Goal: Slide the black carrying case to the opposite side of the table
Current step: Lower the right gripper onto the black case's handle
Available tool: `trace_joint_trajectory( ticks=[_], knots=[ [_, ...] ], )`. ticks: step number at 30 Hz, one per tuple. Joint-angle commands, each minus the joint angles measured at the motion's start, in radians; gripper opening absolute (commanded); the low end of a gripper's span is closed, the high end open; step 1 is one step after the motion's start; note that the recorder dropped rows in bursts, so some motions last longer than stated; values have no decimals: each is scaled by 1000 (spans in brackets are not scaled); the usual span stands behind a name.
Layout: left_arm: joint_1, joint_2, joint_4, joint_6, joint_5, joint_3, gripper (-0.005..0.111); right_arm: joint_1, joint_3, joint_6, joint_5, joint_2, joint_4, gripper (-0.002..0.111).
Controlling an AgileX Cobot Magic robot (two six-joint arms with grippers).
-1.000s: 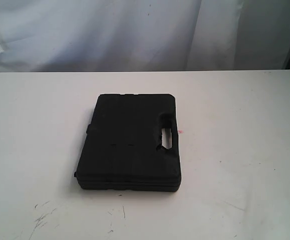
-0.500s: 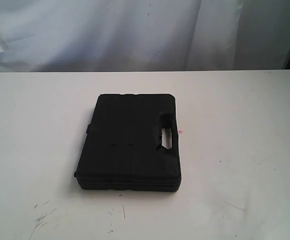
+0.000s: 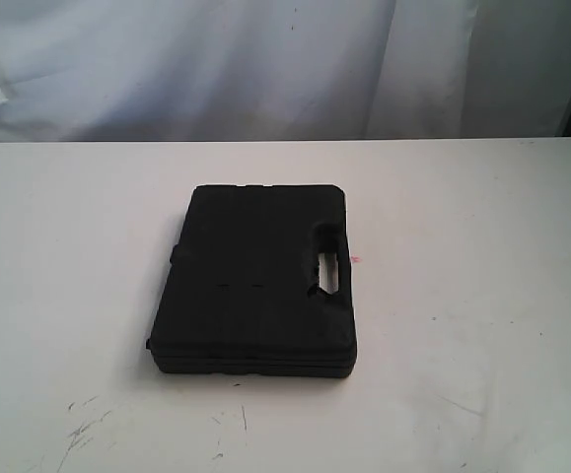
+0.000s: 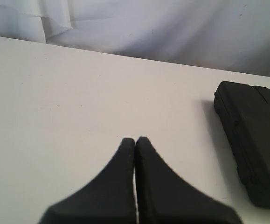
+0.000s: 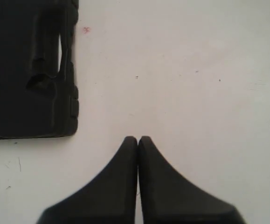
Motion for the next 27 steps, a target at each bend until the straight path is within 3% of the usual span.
trace_joint_trajectory(
  ticks=[1,9,27],
  knots=[
    [-6,-4,1,1,-2,4,0,3,-10,-144,-67,3,95,0],
    [-6,-4,1,3,-2,4,0,61,-132,-173,-63,131,122,0],
    [-6,-4,1,0,-2,4,0,348,-527,110,5,634,-106,0]
  ],
)
